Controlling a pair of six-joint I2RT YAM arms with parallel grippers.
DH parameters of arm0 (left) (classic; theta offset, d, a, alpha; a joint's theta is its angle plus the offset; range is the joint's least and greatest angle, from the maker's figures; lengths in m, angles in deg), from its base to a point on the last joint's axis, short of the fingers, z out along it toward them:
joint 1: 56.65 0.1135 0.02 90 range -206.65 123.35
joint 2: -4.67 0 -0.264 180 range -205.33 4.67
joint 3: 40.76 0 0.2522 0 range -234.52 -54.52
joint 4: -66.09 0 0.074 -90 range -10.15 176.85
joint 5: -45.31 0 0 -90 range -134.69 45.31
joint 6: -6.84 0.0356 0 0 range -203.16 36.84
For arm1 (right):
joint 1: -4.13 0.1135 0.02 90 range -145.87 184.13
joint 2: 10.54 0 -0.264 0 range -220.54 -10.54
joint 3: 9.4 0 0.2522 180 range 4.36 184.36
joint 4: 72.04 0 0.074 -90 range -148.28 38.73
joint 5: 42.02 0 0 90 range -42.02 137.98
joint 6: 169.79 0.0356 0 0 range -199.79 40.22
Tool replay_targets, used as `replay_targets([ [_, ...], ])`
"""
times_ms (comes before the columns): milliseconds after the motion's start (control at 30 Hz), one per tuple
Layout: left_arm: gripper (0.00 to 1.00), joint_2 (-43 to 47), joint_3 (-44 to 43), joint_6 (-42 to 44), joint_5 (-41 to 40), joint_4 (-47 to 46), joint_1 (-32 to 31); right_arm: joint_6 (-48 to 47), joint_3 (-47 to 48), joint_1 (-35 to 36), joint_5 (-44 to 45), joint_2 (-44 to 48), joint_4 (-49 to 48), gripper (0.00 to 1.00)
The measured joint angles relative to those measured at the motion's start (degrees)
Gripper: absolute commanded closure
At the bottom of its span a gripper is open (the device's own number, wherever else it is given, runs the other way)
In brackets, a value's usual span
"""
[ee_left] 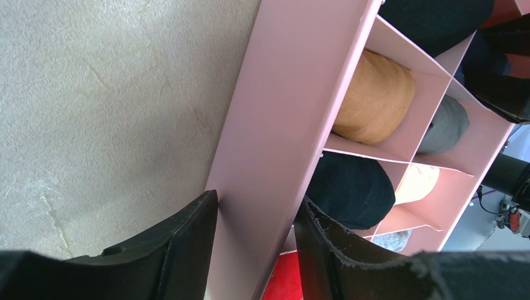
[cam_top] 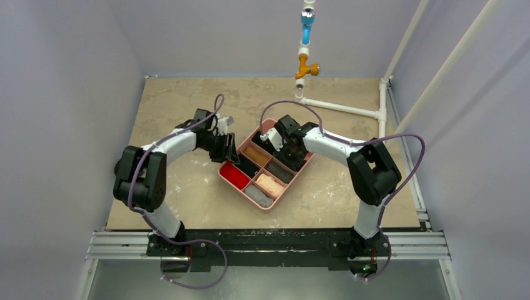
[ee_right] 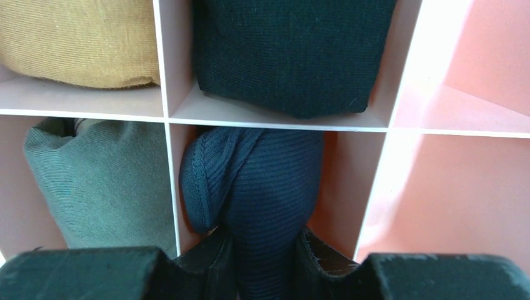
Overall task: Roll the underwear
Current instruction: Place the underwear in the storage box.
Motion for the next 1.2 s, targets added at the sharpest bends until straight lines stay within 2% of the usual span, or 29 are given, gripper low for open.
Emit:
replay_targets([
  [100, 0.52, 0.0, 0.0, 0.0, 0.0, 0.0, -0.1, -0.2, 0.3, 0.0, -0.7, 0.0, 0.1, 0.62],
  [233, 0.52, 0.0, 0.0, 0.0, 0.0, 0.0, -0.1, -0.5, 1.8, 0.0, -1.8, 0.6, 0.9, 0.55],
  [333, 0.52, 0.0, 0.0, 0.0, 0.0, 0.0, -0.1, -0.8, 2.8, 0.0, -2.4, 1.6, 2.3, 0.46],
  [567, 0.52, 0.0, 0.0, 0.1, 0.1, 0.2, -0.1, -0.8, 4.6, -0.1, -2.8, 2.3, 3.1, 0.42],
  [900, 0.52, 0.0, 0.0, 0.1, 0.2, 0.3, -0.1, -0.8, 5.1, -0.9, -4.2, 3.2, 3.3, 0.44],
  [1200, 0.53, 0.0, -1.6, 0.8, 1.3, 2.3, 0.4, -0.9, 6.0, -5.4, -5.7, 9.6, 3.0, 0.33],
])
